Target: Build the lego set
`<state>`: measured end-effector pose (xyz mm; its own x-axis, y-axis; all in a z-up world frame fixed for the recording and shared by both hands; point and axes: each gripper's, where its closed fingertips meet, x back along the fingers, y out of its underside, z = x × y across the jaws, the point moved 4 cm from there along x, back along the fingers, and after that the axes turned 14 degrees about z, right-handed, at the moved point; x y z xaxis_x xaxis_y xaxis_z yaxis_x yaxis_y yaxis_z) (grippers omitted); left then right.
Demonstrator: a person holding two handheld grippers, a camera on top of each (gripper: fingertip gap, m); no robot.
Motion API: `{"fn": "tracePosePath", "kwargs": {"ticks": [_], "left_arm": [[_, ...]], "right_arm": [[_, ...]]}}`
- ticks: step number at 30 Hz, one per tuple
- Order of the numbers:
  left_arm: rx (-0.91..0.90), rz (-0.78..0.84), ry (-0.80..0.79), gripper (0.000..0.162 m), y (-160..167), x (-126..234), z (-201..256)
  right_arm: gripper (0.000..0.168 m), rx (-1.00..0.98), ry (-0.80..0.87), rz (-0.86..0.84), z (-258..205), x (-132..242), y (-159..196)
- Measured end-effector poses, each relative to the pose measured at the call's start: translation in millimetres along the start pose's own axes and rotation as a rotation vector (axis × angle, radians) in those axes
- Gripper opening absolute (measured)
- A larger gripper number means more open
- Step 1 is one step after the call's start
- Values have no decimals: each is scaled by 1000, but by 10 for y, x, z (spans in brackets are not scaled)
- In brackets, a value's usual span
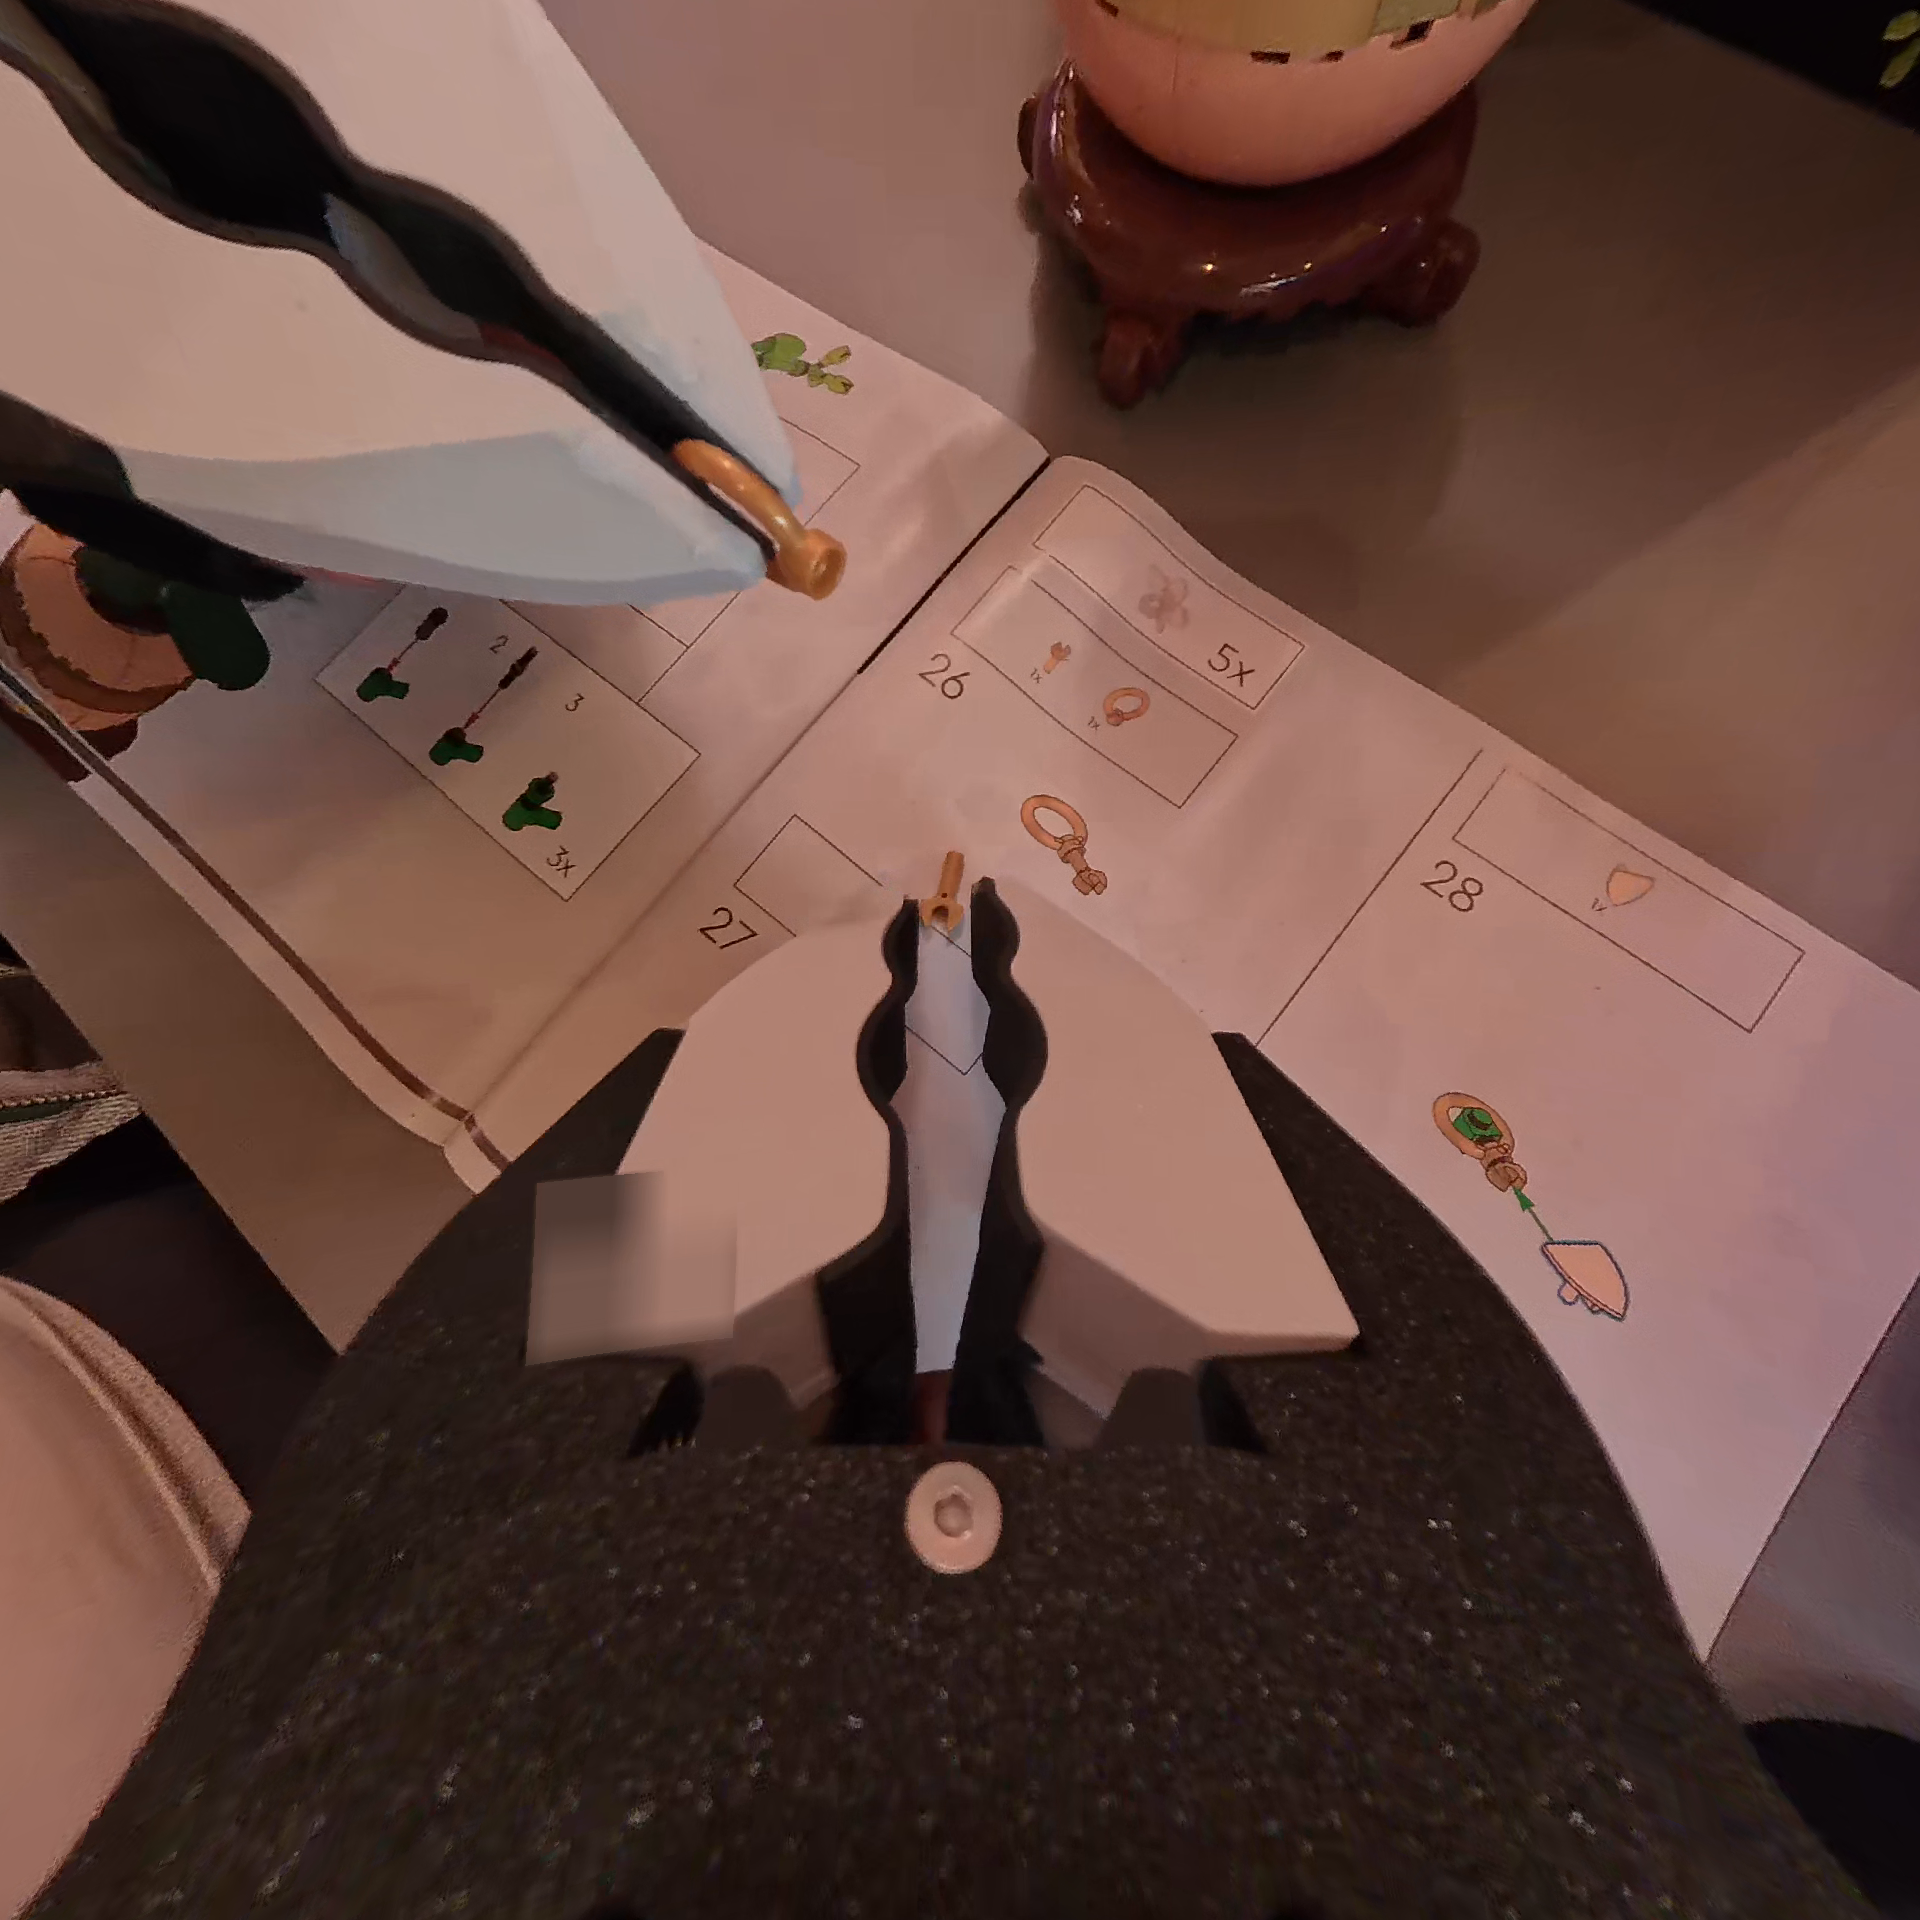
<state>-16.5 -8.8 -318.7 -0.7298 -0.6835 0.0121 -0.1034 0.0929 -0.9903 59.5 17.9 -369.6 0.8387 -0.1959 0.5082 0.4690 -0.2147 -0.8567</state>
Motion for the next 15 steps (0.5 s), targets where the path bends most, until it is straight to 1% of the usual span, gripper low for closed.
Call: {"fn": "tracePosePath", "kwargs": {"ticks": [4, 7, 11, 15], "left_arm": [[1, -4, 2, 2, 4, -4, 0], [-5, -8, 6, 2, 6, -6, 7], [4, 8, 5, 2, -7, 7, -2], [42, 11, 22, 2, -11, 36, -10]], "right_arm": [[7, 60, 13, 6, -22, 4, 5], [7, 97, -11, -2, -22, -1, -10], [6, 117, -125, 27, 11, 10, -8], [7, 84, -287, 158, 46, 149, -117]]}}
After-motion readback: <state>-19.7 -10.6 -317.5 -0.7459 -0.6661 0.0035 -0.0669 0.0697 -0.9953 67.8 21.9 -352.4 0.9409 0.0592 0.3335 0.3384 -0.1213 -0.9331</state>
